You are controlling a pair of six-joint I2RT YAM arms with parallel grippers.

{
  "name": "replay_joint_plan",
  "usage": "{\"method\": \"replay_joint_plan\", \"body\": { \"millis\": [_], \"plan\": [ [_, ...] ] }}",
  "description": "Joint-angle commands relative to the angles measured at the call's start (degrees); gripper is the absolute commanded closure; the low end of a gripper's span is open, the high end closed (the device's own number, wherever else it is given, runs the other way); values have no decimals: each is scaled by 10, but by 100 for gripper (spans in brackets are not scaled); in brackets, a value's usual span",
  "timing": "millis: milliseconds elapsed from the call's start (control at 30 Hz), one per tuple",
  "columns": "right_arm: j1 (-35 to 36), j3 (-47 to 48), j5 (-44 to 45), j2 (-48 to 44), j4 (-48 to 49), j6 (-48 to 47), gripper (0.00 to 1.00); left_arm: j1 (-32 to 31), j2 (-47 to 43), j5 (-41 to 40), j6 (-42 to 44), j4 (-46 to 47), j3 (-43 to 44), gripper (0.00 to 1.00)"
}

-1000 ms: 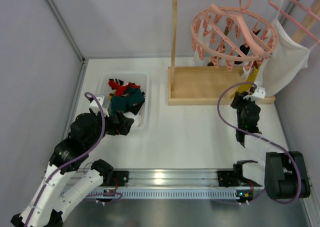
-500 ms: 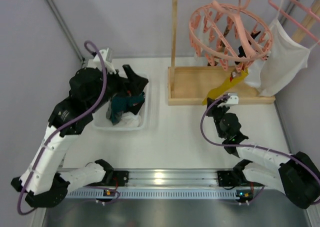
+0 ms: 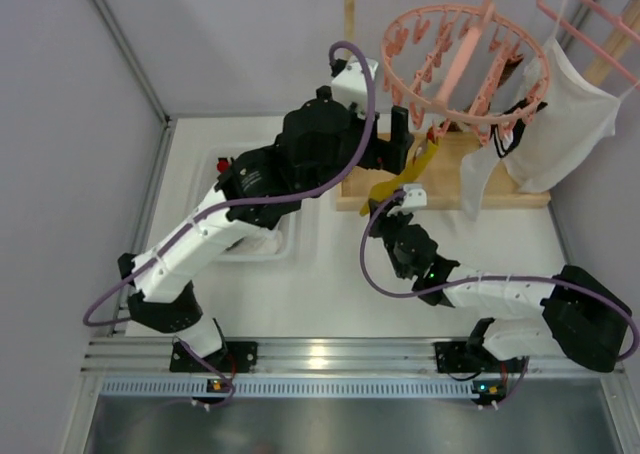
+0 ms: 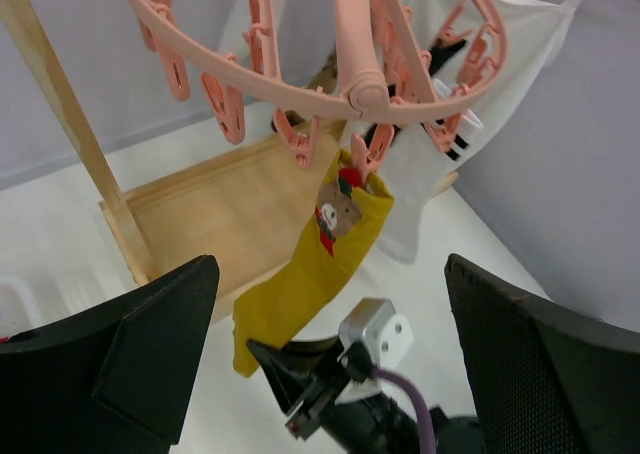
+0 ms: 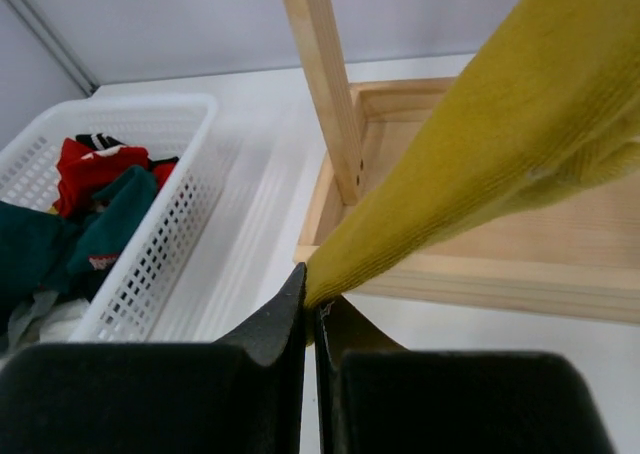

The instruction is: Remove the socks clipped to the hanger

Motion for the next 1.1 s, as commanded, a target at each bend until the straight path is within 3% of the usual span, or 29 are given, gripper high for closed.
{"method": "replay_joint_plan", "body": {
  "millis": [0, 267, 600, 1067],
  "plan": [
    [38, 46, 44, 19, 2, -14, 100, -13, 49, -68, 55, 13, 81, 1],
    [79, 50, 50, 53, 17, -24, 100, -12, 158, -112, 117, 23, 202, 2],
    [107, 51, 63, 68, 7, -14, 100, 42, 181, -93, 73, 34, 156, 2],
    [112, 116, 63, 119, -55, -28, 100, 51, 225, -53, 116, 34, 179, 5]
  ]
}}
